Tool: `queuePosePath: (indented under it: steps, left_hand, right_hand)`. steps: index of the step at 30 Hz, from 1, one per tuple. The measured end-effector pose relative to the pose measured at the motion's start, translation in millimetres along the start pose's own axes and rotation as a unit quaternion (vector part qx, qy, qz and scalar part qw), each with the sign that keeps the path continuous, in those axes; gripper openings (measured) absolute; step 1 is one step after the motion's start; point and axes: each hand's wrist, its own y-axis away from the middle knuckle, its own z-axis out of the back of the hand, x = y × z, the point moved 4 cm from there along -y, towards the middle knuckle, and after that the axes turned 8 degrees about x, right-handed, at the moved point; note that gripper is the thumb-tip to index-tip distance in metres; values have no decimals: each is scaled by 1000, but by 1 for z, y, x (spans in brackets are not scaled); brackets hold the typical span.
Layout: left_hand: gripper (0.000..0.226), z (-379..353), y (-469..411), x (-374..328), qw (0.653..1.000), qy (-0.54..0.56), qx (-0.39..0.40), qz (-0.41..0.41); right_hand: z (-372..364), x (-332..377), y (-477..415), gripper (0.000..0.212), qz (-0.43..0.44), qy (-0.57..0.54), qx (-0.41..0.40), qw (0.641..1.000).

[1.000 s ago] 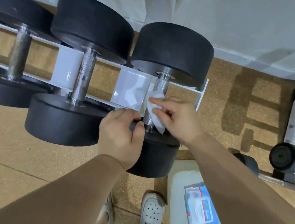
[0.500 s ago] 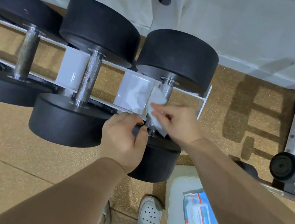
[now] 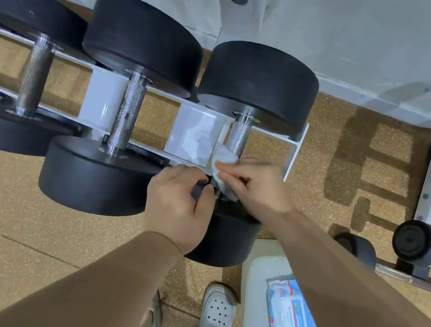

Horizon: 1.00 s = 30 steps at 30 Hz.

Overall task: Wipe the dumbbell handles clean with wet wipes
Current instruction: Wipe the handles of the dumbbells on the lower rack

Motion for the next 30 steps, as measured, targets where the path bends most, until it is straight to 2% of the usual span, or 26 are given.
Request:
queuePosePath:
  steps: [1,3,7,9,13,16,18,20,22,26,28,30]
  left_hand:
    - [26,0,0,0,1000,-1,-1,-1]
    - [26,0,1,0,1000,-4,-1,-1]
    - [30,1,1,-2,1000,-10,9,2]
    - [33,1,0,-3,1000,-13,18,13]
    - [35,3,0,-3,999,-9,39,21]
    - [35,3,0,-2,998,-17,46,34]
    - [29,1,-2,0,998,-19,41,40]
    - [24,-1,-3,1,999,-25,33,35]
    - [24,-2,-2,2,999,-23,21,29]
    - [23,-2,1,3,999,20,17,42]
    - [16,-1,1,2,998,29,22,44]
    - [15,-1,0,2,998,25,26,44]
  right_hand:
    - [1,2,-1,20,9,6,7,1000]
    - [7,3,-14,19,7,18,-28,999]
    - [14,0,-31,19,-76,-45,-125,988]
    - [8,1,-19,19,-69,-44,-103,991]
    - [-4,1,2,20,-21,21,6,1000]
    - [9,6,-16,20,-19,58,-38,997]
    - [25,6,-30,19,-36,46,-103,993]
    - [34,2,-37,19,-36,19,-136,990]
    - [30,-2,-32,20,-23,24,-116,993]
    - [6,-6,-6,19,19,30,-7,999]
    - [8,-6,-8,19,39,41,-18,998]
    - [14,-8,-19,18,36,38,-76,996]
